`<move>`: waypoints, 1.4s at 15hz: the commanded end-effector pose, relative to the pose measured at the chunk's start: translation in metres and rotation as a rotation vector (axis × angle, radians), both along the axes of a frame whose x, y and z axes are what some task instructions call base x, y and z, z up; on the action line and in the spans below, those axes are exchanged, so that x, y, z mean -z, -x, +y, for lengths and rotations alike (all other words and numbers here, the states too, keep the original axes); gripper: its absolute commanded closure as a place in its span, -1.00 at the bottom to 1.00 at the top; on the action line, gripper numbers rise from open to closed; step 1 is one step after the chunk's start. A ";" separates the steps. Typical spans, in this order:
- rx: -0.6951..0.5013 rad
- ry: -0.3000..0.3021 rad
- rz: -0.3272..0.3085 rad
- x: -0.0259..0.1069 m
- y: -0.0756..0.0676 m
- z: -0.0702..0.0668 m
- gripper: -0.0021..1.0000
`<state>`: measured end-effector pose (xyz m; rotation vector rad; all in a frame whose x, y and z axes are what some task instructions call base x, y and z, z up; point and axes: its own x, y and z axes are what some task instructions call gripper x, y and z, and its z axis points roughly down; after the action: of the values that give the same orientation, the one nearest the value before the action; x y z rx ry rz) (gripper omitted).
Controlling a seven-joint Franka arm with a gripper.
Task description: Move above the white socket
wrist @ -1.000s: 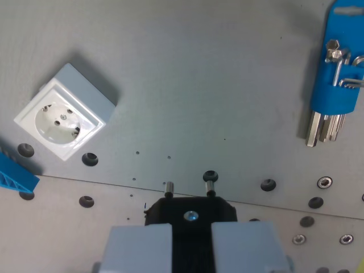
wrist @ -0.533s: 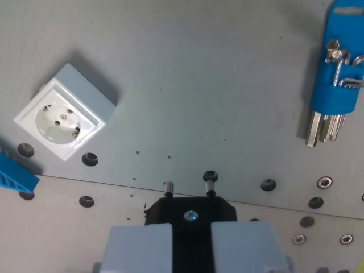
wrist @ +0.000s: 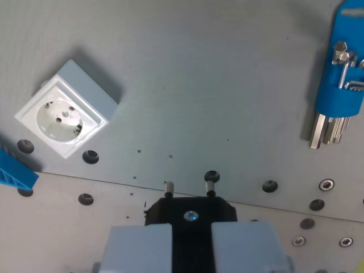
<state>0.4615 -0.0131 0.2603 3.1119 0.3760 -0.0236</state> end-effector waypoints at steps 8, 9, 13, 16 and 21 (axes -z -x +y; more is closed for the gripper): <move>-0.200 -0.008 -0.090 0.029 0.015 0.015 1.00; -0.218 -0.008 -0.087 0.032 0.016 0.017 1.00; -0.286 -0.012 -0.082 0.045 0.021 0.027 1.00; -0.336 -0.016 -0.082 0.057 0.025 0.034 1.00; -0.421 -0.018 -0.085 0.075 0.032 0.046 1.00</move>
<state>0.4329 0.0320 0.1920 3.0336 0.7660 -0.0409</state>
